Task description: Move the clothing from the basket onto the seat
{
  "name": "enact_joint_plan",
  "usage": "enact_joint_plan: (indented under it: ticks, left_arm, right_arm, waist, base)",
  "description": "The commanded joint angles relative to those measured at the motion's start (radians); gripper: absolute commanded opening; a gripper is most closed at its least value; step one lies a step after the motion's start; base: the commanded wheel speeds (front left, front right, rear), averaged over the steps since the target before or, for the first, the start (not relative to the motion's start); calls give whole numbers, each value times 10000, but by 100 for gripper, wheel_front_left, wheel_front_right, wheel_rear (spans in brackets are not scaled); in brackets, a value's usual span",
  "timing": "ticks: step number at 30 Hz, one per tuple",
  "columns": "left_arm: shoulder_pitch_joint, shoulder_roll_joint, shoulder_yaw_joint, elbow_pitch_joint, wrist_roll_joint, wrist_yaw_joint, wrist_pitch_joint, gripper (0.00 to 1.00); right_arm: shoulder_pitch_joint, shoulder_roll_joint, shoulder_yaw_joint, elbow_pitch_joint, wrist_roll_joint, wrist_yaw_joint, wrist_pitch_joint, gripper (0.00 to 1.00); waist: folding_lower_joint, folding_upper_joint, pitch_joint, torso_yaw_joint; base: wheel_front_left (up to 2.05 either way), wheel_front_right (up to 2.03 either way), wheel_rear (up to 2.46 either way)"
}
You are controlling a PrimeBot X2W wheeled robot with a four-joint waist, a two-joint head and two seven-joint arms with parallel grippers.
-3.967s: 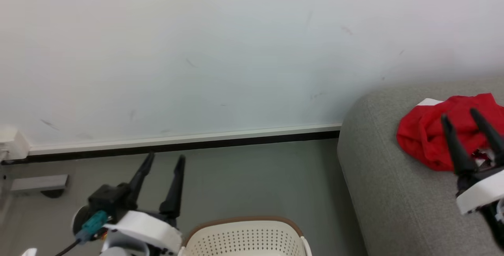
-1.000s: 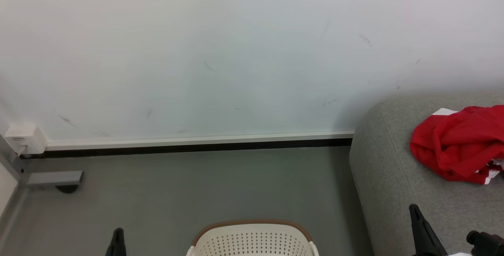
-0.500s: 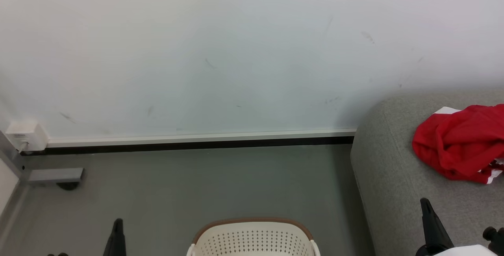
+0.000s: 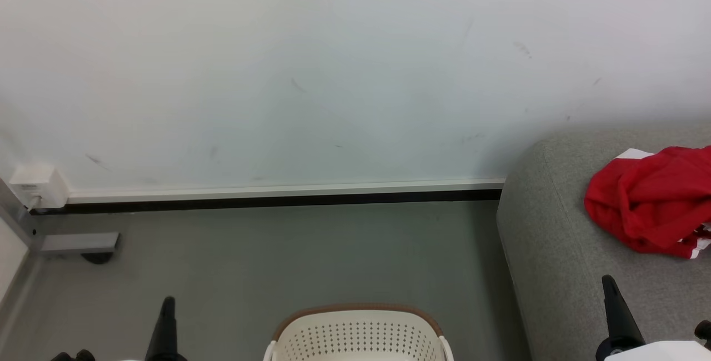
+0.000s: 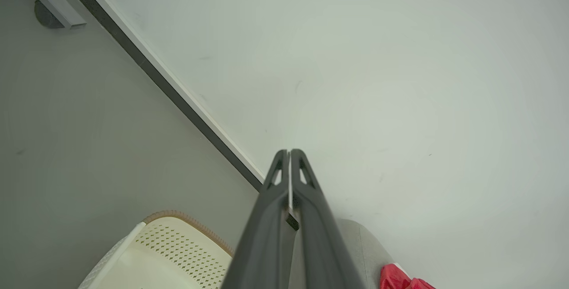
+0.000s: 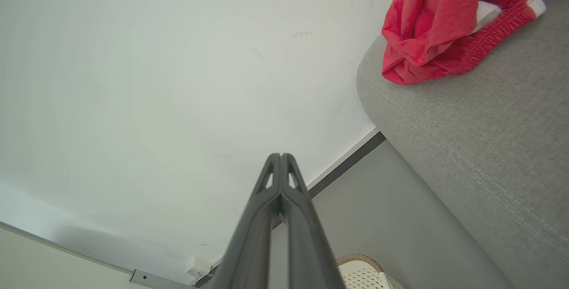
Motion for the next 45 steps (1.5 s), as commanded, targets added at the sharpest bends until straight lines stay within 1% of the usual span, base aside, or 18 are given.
enact_joint_plan:
  ticks: [1, 26, 45]
  left_arm:
    - [-242, 73, 57, -160, -322, -46, 81, 0]
    - [-623, 92, 159, -266, -2884, -129, 766, 0]
    - [-864, 103, 215, -336, -4441, -187, 1211, 0]
  right_arm:
    - [-306, -42, -98, -152, 267, -7, 52, 0]
    - [-463, 50, -608, -225, 2565, -12, 614, 0]
    - [-572, 69, -883, -272, 4074, -15, 945, 0]
  waist:
    - [0, 0, 7, 4]
    - [0, 0, 164, 92]
    - [0, 0, 284, 158]
  base:
    - [0, 0, 0]
    - [0, 0, 0]
    - [0, 0, 0]
